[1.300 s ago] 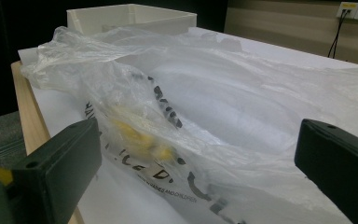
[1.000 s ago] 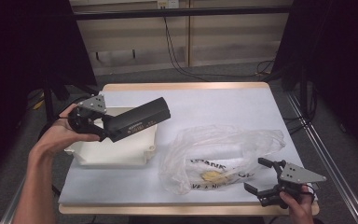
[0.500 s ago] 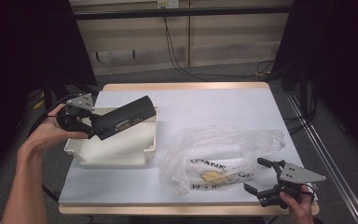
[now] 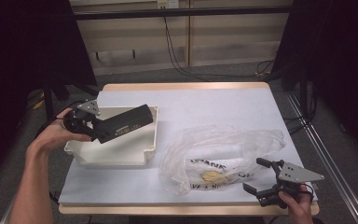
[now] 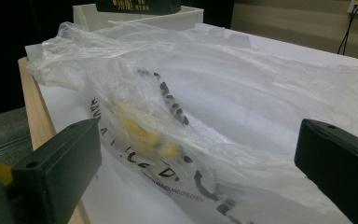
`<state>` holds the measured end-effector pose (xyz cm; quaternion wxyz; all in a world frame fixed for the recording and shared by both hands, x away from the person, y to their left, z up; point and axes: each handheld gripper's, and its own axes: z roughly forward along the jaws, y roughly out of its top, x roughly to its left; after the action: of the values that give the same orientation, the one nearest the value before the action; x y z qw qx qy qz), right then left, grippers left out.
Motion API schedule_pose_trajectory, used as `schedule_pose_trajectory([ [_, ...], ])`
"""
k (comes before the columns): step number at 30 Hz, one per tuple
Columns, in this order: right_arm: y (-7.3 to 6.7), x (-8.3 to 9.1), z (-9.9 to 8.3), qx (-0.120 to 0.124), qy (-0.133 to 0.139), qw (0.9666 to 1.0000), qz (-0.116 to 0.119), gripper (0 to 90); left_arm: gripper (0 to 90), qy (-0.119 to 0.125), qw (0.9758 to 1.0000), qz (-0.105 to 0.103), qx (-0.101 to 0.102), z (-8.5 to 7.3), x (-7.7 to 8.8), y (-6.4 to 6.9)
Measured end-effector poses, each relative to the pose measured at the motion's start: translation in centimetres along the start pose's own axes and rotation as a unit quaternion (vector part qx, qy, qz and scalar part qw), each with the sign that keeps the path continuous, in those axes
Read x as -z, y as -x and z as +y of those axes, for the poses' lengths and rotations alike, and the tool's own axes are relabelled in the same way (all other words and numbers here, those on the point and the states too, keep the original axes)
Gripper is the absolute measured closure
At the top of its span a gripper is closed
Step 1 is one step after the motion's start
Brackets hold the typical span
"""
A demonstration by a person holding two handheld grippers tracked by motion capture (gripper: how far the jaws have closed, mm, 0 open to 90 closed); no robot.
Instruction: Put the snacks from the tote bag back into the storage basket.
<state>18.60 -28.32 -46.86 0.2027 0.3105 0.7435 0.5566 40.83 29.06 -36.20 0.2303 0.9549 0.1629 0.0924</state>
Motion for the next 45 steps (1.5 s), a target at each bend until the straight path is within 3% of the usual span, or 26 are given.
schedule_pose_trajectory([
  [9, -0.1, 0.0, 0.0, 0.003, 0.001, 1.0000, 0.006, 0.2, 43.1, -0.016, 0.9997, -0.015, 0.009, -0.5, -1.6, -0.7],
  [16, 0.0, 0.0, 0.0, -0.001, 0.000, 1.0000, 0.001, 0.2, 43.1, -0.030, 0.9993, -0.022, 0.003, -0.2, -2.6, -1.3],
  [22, 0.0, -0.1, 0.0, -0.002, -0.001, 1.0000, 0.004, 0.2, 43.1, -0.033, 0.9992, -0.024, 0.003, -0.3, -3.6, -1.2],
  [24, -0.1, -0.1, -0.1, 0.000, -0.002, 1.0000, 0.005, 0.2, 43.0, -0.044, 0.9987, -0.024, 0.002, -0.5, -3.9, -1.2],
  [31, -0.2, 0.0, -0.1, -0.001, -0.003, 1.0000, 0.009, 0.2, 43.0, -0.038, 0.9990, -0.023, 0.003, -0.3, -4.1, -1.4],
  [38, -0.3, 0.1, -0.1, 0.003, -0.004, 1.0000, 0.004, 0.2, 42.9, -0.052, 0.9982, -0.031, 0.000, 0.0, -5.1, -1.8],
  [45, -0.3, 0.1, -0.2, 0.005, -0.006, 1.0000, 0.005, 0.2, 42.7, -0.061, 0.9978, -0.027, 0.003, 0.1, -5.9, -2.1],
])
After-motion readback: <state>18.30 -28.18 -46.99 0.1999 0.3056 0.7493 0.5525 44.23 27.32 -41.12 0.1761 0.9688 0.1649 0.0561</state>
